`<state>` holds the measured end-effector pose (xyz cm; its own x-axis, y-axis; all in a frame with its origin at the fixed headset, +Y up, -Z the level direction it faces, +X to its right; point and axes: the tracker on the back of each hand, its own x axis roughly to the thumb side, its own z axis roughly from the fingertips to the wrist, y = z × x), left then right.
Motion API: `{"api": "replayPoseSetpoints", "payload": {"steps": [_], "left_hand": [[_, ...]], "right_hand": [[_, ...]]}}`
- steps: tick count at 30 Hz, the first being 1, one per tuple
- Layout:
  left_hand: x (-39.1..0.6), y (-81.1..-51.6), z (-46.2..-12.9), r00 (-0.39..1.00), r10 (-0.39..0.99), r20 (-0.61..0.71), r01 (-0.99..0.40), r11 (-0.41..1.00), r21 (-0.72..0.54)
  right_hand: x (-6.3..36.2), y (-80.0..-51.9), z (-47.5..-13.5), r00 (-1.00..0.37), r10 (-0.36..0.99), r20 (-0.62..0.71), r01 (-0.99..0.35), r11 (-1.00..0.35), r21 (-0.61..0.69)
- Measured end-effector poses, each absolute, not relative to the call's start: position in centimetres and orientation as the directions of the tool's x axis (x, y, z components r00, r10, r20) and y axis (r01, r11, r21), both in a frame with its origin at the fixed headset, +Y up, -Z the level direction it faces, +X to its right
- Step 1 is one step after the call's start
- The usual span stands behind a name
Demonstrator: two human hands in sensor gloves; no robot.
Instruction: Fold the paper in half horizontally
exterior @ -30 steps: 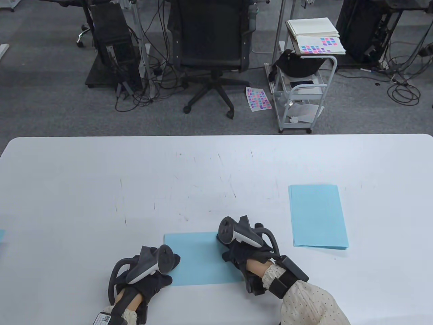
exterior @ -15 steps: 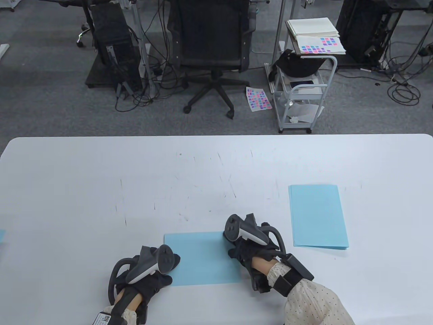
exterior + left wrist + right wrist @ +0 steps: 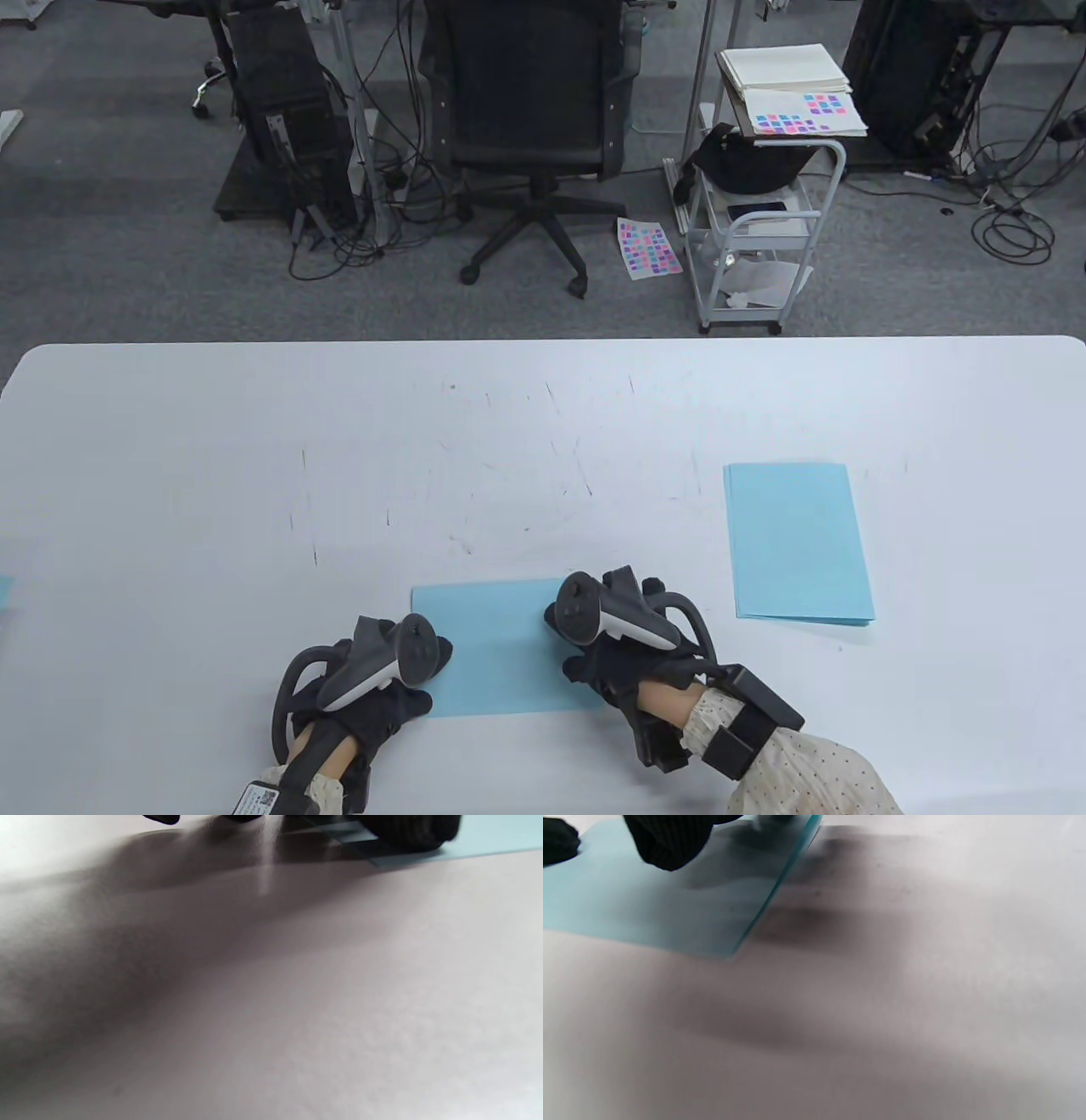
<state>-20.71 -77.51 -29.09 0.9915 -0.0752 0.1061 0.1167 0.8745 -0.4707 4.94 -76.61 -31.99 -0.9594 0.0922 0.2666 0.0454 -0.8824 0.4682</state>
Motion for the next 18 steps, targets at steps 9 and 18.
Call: {"api": "replayPoseSetpoints", "payload": {"steps": [9,18], "left_hand": [[-20.6,-77.5,-29.1,0.992,-0.072,0.106,0.114,0.874,-0.472],[-18.8,-76.1,-29.6,0.977,-0.172,0.125,0.210,0.867,-0.452]], "right_hand": [[5.5,-77.9,-30.8,-0.955,0.108,0.278,0.045,-0.870,0.491],[6.0,-78.2,-30.8,-0.951,0.141,0.275,0.017,-0.864,0.503]]}}
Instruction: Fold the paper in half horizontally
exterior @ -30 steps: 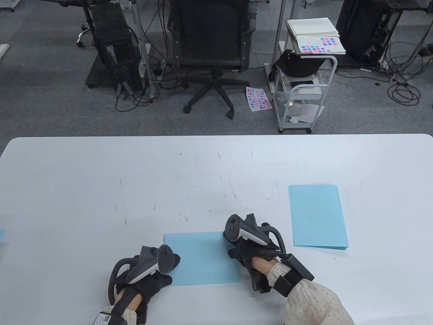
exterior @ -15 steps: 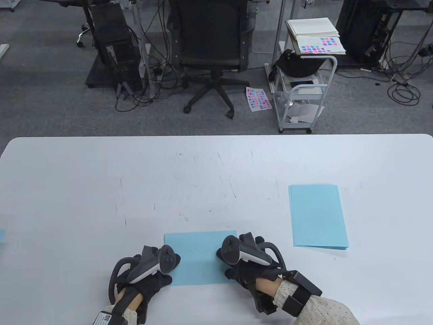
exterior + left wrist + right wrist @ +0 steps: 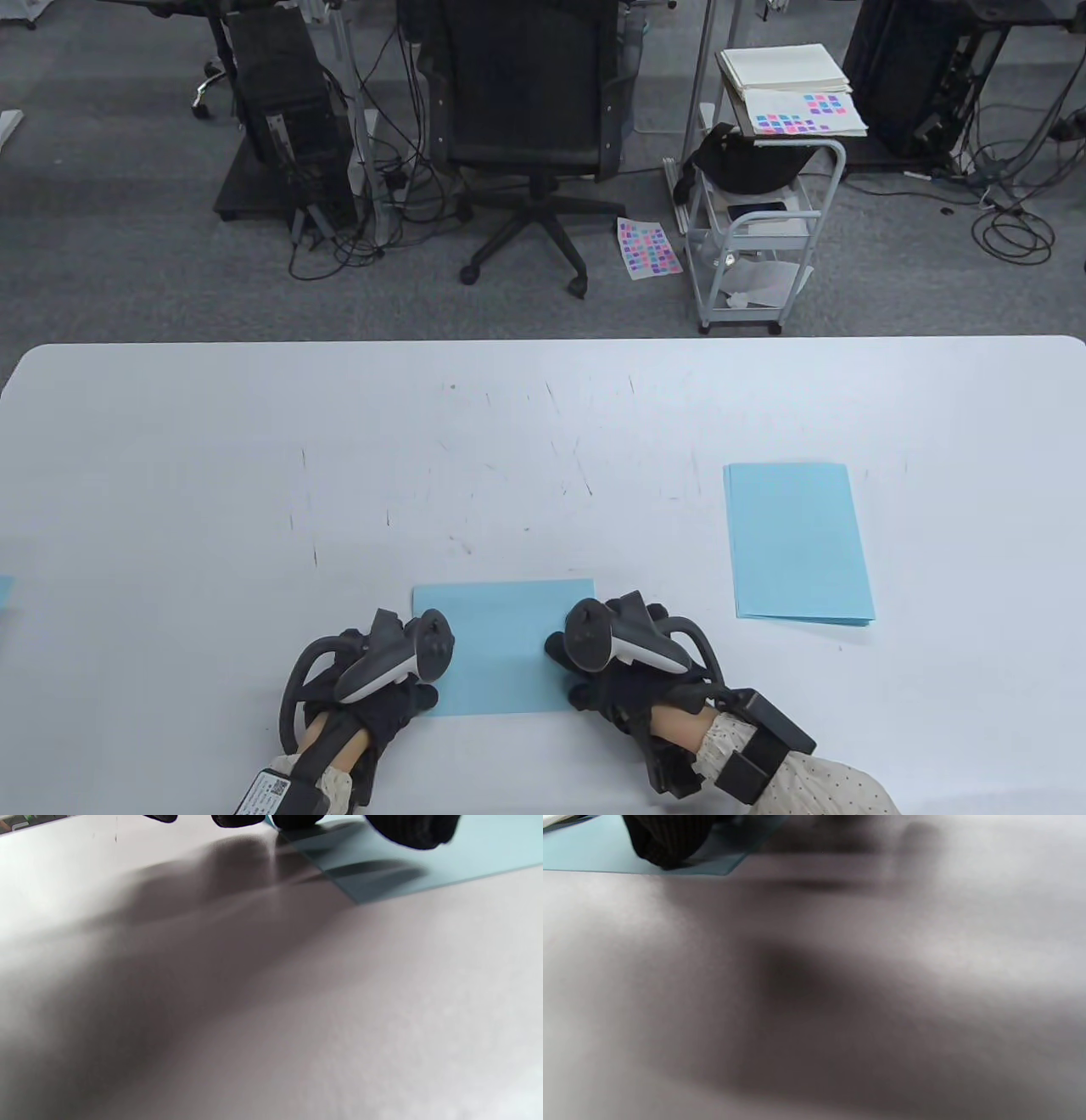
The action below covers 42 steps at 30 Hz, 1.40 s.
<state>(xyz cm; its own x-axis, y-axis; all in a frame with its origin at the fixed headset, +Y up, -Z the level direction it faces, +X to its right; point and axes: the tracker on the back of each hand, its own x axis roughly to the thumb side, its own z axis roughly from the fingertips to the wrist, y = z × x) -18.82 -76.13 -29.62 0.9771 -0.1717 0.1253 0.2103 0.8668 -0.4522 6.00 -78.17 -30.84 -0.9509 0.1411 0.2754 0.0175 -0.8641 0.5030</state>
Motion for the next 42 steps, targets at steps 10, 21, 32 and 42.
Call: {"api": "replayPoseSetpoints", "payload": {"steps": [10,21,32,42], "left_hand": [[-15.6,-74.5,-31.7,0.993,-0.057,0.103,0.101,0.860,-0.500],[-10.8,-76.2,-33.8,0.985,-0.033,0.170,0.123,0.827,-0.548],[-10.6,-77.9,-34.0,0.985,-0.029,0.172,0.125,0.806,-0.579],[-11.0,-77.8,-34.0,0.983,-0.056,0.174,0.148,0.801,-0.581]], "right_hand": [[6.1,-78.2,-30.9,-0.949,0.138,0.282,0.023,-0.865,0.501],[6.0,-78.2,-30.9,-0.947,0.131,0.293,0.033,-0.869,0.494],[6.0,-78.1,-30.9,-0.947,0.137,0.291,0.031,-0.862,0.506],[6.1,-78.2,-30.9,-0.949,0.133,0.287,0.030,-0.866,0.500]]}}
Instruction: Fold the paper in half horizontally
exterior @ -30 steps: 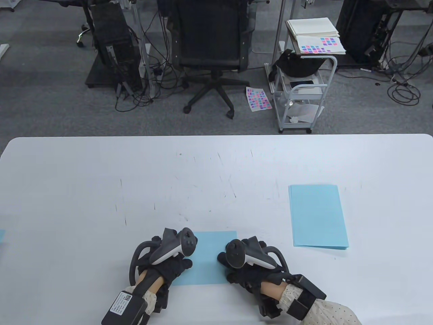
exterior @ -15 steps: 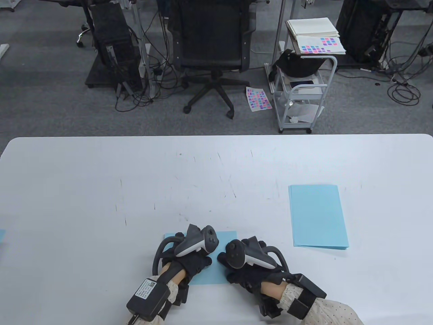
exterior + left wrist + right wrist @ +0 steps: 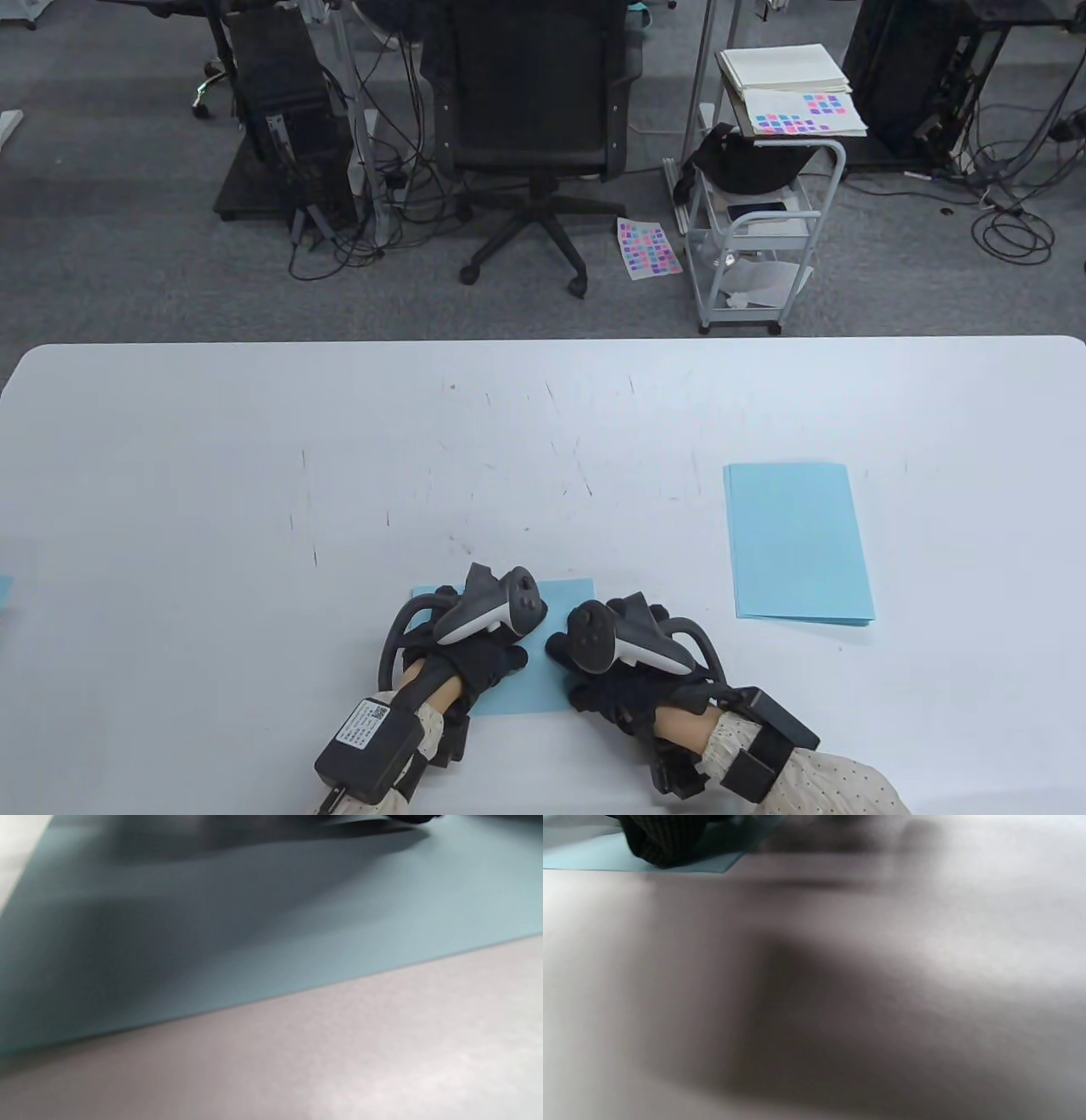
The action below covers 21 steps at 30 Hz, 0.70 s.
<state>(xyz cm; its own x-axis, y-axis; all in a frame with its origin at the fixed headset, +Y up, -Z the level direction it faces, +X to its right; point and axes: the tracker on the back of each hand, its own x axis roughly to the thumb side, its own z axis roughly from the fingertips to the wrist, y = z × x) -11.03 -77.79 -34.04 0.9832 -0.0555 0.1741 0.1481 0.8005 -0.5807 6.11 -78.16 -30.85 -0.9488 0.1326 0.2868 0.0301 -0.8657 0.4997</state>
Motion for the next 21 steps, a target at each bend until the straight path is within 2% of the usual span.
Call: {"api": "replayPoseSetpoints", "payload": {"steps": [21], "left_hand": [[-15.4,-77.6,-34.4,0.992,-0.099,0.080,0.127,0.800,-0.586]], "right_hand": [[6.3,-78.2,-30.8,-0.950,0.128,0.287,0.031,-0.871,0.491]]}}
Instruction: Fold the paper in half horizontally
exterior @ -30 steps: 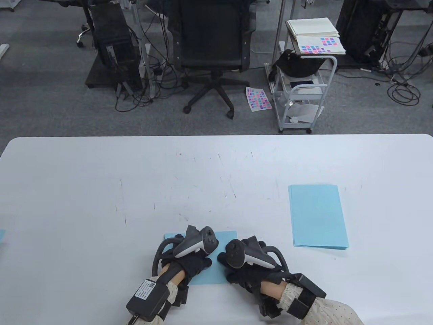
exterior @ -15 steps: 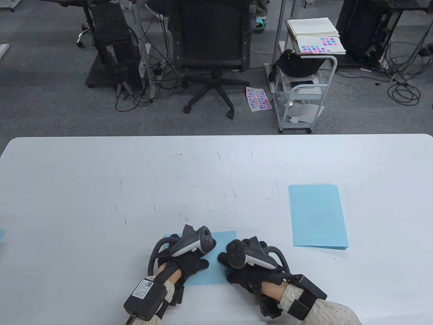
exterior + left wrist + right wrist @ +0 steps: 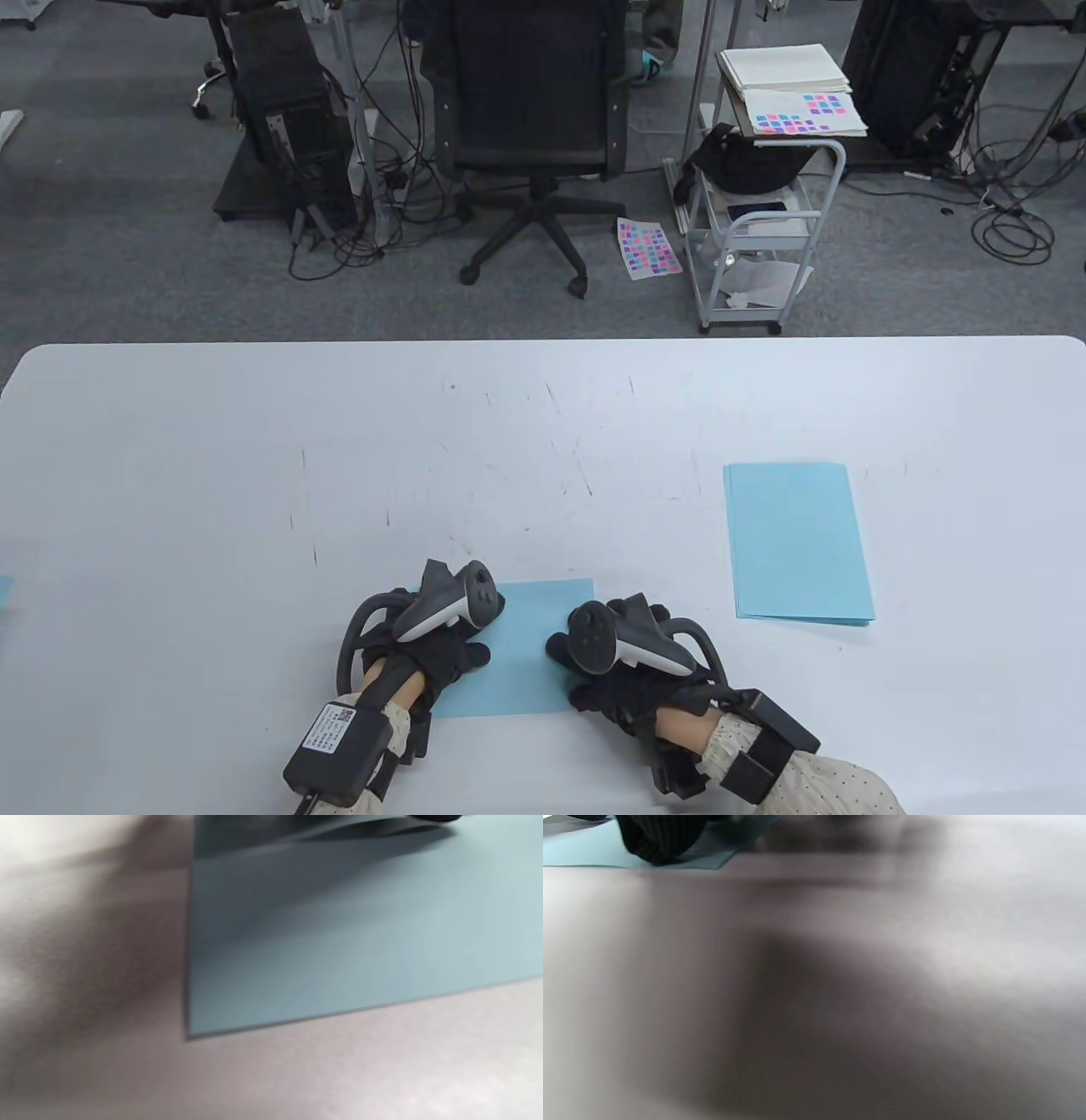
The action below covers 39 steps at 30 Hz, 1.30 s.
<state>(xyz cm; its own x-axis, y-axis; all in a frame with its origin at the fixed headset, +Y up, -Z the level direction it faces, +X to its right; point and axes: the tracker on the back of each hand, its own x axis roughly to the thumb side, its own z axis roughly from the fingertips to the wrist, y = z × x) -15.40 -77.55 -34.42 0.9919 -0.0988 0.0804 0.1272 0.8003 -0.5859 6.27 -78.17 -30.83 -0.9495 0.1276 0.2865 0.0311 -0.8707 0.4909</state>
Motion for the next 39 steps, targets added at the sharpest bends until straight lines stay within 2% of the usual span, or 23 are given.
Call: {"api": "replayPoseSetpoints", "payload": {"steps": [22,39], "left_hand": [[-18.2,-77.5,-34.6,0.998,-0.062,0.014,0.058,0.796,-0.602],[-21.5,-77.4,-34.5,0.994,-0.046,-0.097,-0.021,0.798,-0.602]], "right_hand": [[6.3,-78.2,-30.8,-0.950,0.127,0.286,0.031,-0.872,0.489],[6.3,-78.2,-30.8,-0.950,0.128,0.284,0.028,-0.874,0.486]]}}
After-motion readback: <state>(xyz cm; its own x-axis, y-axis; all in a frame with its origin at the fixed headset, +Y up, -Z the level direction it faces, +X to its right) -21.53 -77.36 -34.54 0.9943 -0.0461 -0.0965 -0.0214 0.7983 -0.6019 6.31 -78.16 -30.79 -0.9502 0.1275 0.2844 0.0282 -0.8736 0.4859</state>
